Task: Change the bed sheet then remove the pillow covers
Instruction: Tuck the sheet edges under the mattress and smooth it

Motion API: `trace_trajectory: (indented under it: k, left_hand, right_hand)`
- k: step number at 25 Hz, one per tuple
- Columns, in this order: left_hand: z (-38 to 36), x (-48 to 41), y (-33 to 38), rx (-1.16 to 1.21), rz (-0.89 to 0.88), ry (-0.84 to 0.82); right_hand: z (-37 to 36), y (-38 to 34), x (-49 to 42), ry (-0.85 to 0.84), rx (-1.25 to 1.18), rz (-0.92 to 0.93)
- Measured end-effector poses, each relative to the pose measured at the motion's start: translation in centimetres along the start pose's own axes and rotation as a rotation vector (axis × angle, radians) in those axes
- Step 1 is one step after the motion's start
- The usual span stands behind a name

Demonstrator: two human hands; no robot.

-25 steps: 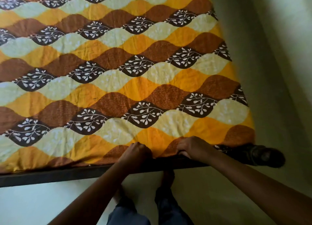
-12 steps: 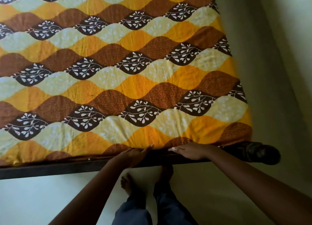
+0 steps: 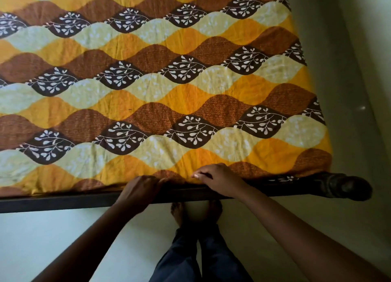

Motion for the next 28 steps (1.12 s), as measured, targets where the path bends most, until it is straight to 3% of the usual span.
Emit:
trace_trajectory:
  k: [3, 4, 5, 6, 7, 8, 10, 13, 16, 19, 25, 28]
  left_hand:
    - [-1.5, -1.3, -0.7, -0.177, -0.038, -0.292]
    - [-0.9, -1.8, -0.5, -0.191, -0.101, -0.255]
    - [0.4, -2.1, -0.6, -0.216, -0.162, -0.138]
    - [2.7, -2.0, -1.1, -0.176, -0.158, 0.079]
    - [4.8, -1.2, -2.6, -0.085, -0.062, 0.306]
    - [6.4, -0.3, -4.2, -0.035, 0.056, 0.507]
    - [6.5, 0.1, -6.6, -0.043, 0.228, 0.669]
    - [3.6, -2.7, -8.7, -0.034, 0.300, 0.522]
    - [1.4, -3.8, -9.9, -0.234, 0.316, 0.370]
    - [1.4, -3.5, -9.7, -0.286, 0.304, 0.369]
    - [1.0, -3.4, -9.8, -0.238, 0.280, 0.341]
    - [1.5, -3.7, -8.8, -0.199, 0.254, 0.384]
  right_hand:
    - [-1.9, -1.2, -2.2, -0.063, 0.090, -0.058]
    - [-1.1, -1.9, -2.6, 0.028, 0.087, -0.046]
    - [0.1, -2.6, -3.0, 0.176, 0.064, -0.023]
    - [0.8, -3.5, -3.5, 0.315, 0.045, 0.012]
    - [0.8, -4.9, -4.1, 0.410, 0.049, 0.059]
    - [-0.3, -6.7, -5.3, 0.439, 0.087, 0.113]
    - [-4.4, -10.0, -8.3, 0.346, 0.276, 0.164]
    - [-7.3, -9.8, -11.6, 0.322, 0.541, 0.076]
    - [-3.5, -5.7, -11.4, 0.531, 0.507, -0.035]
    - [1.6, -0.1, -9.0, 0.695, 0.502, -0.194]
    - [9.4, 9.6, -3.3, 0.800, 0.430, -0.484]
    - [9.7, 7.3, -3.2, 0.845, 0.324, -0.421]
Point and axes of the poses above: each hand's wrist, its own x-axis away from the middle knuckle, its own z-axis out of the back of the hand, y = z × x, the point moved 10 cm from there along -x, towards the middle knuckle, and after that the axes turned 13 degrees about -z, right-handed, at the moved point
